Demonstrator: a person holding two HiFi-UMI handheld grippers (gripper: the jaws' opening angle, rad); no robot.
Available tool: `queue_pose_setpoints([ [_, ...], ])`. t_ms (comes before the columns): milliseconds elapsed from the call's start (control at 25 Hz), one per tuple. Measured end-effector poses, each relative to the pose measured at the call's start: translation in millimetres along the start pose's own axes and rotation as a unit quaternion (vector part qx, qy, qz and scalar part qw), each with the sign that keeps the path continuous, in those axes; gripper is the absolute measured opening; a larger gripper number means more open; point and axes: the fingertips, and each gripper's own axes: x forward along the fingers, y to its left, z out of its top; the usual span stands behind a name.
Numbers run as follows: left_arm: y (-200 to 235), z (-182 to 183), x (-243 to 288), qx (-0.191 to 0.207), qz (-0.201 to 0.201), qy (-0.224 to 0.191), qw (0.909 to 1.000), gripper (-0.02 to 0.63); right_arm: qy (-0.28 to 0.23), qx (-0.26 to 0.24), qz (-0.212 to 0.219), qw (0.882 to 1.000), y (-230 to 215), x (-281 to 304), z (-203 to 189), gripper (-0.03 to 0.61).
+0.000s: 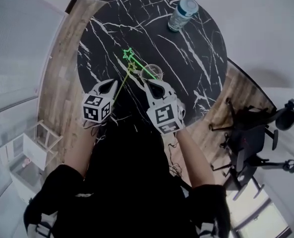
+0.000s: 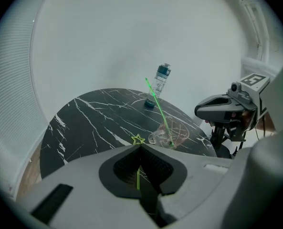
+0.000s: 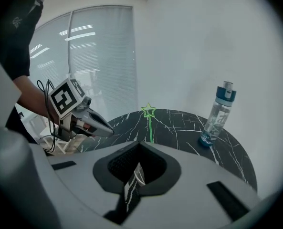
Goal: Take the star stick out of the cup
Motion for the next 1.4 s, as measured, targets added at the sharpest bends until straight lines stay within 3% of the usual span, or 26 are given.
queue_pose_setpoints([
  [240,0.4,-0.7,-6.3,-0.001,0.008,-0.017,0.9998,0.0,0.035,-0.058,0.011,0.998,-7.9,8.8,5.7,-0.005],
  [440,2.5,-5.3,-9.6,-0.006,0.014,-0.023,0.9996,0.0,0.056,-0.076,0.02,0.995,-12.1,21.9,8.7,-0.005],
  [760,5.7,-11.6,-13.5,-0.012,0.017,-0.027,0.9994,0.0,0.065,-0.094,0.011,0.993,-19.2,39.4,13.2,0.002],
  [880,5.2,-11.9,-14.1,-0.016,0.014,-0.029,0.9994,0.0,0.081,-0.101,0.016,0.991,-18.2,46.7,8.3,0.083],
  [1400,13.5,-9.0,-21.1,-0.017,0.007,-0.035,0.9992,0.0,0.129,-0.088,0.009,0.988,-27.2,72.0,-9.5,0.068],
])
